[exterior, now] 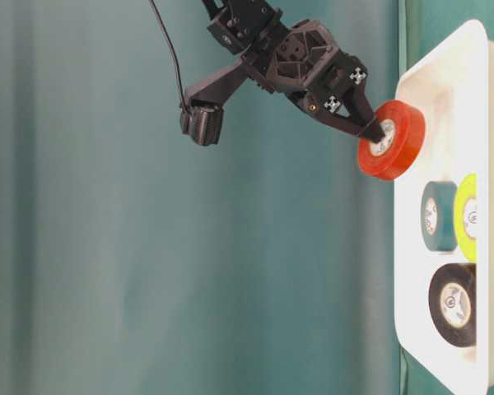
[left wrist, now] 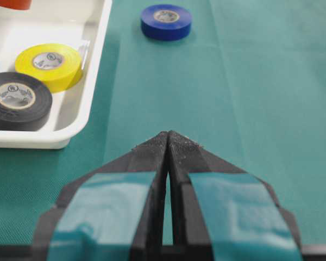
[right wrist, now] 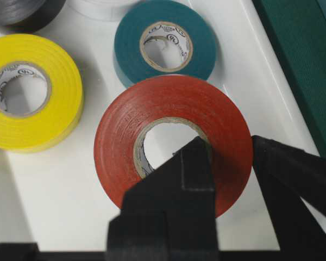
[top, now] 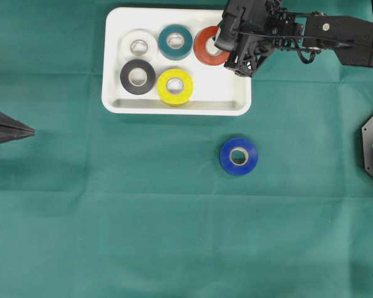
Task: Put the tape into the white case with the right arm.
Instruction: 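Release the orange-red tape in the tray and withdraw right, then move the open right gripper over the blue tape roll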
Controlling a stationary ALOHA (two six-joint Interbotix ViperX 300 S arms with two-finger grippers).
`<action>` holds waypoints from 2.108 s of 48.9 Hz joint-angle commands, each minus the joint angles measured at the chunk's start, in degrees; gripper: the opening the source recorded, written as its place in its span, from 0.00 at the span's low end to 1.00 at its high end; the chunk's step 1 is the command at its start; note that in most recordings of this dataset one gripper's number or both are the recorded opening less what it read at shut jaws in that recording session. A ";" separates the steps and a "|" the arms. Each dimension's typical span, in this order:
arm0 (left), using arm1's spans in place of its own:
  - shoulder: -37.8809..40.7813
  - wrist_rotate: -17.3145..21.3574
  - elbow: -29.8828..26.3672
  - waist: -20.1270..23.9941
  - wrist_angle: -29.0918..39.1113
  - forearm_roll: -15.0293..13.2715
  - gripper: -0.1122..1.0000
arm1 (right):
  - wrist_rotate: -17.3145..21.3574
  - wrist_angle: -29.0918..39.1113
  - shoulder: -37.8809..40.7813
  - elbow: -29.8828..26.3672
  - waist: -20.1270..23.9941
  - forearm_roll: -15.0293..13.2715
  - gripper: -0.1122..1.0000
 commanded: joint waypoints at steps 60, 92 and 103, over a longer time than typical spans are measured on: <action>0.44 0.00 -0.62 -0.09 -0.26 0.18 0.10 | -0.09 -6.50 -32.52 30.67 -0.09 -0.79 0.73; 0.44 0.00 -0.62 -0.09 -0.26 0.09 0.10 | 1.23 -7.03 -49.39 41.48 13.62 -0.44 0.72; 0.44 0.00 -0.62 -0.09 -0.26 0.18 0.10 | 4.57 -4.83 -49.31 41.84 22.68 -0.44 0.72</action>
